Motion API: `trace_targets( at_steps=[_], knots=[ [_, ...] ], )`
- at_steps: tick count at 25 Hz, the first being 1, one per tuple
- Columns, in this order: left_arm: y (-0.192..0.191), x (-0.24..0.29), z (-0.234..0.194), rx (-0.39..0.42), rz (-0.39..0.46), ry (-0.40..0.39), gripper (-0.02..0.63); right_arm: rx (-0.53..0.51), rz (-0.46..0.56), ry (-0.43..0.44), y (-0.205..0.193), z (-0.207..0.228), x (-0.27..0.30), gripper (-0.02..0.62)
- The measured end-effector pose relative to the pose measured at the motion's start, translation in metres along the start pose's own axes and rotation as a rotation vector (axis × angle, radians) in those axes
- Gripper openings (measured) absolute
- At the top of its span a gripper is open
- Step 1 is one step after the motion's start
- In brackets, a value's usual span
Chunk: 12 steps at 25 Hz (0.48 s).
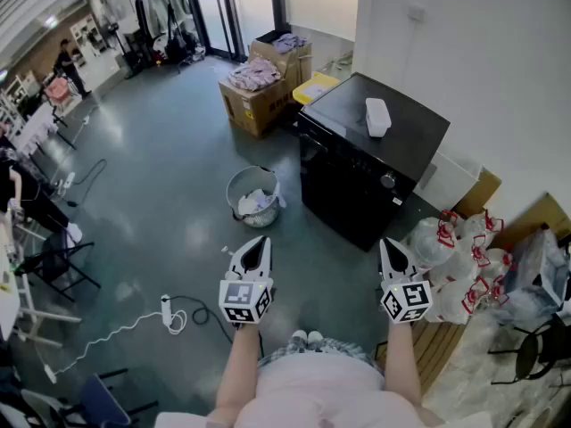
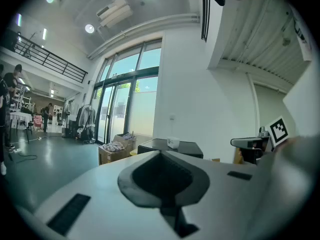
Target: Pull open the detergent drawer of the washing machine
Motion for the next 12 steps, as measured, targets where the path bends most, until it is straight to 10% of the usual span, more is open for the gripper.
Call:
trace_targets(
  at_steps=[12],
  knots=[
    [0.0,-0.003,0.002,-0.002,-0.003,-0.019,0.026,0.004,-0.001,0.012,0.0,-0.011,-0.003,0.015]
  ],
)
Point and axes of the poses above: the fingertips, and each gripper's own axes: x forward along the fingers, z to its right, y out of its top, the point moved 6 cm from there along -x, backward along the fingers, and after that the axes turned 11 degrees about -y, right-handed, at the moved point
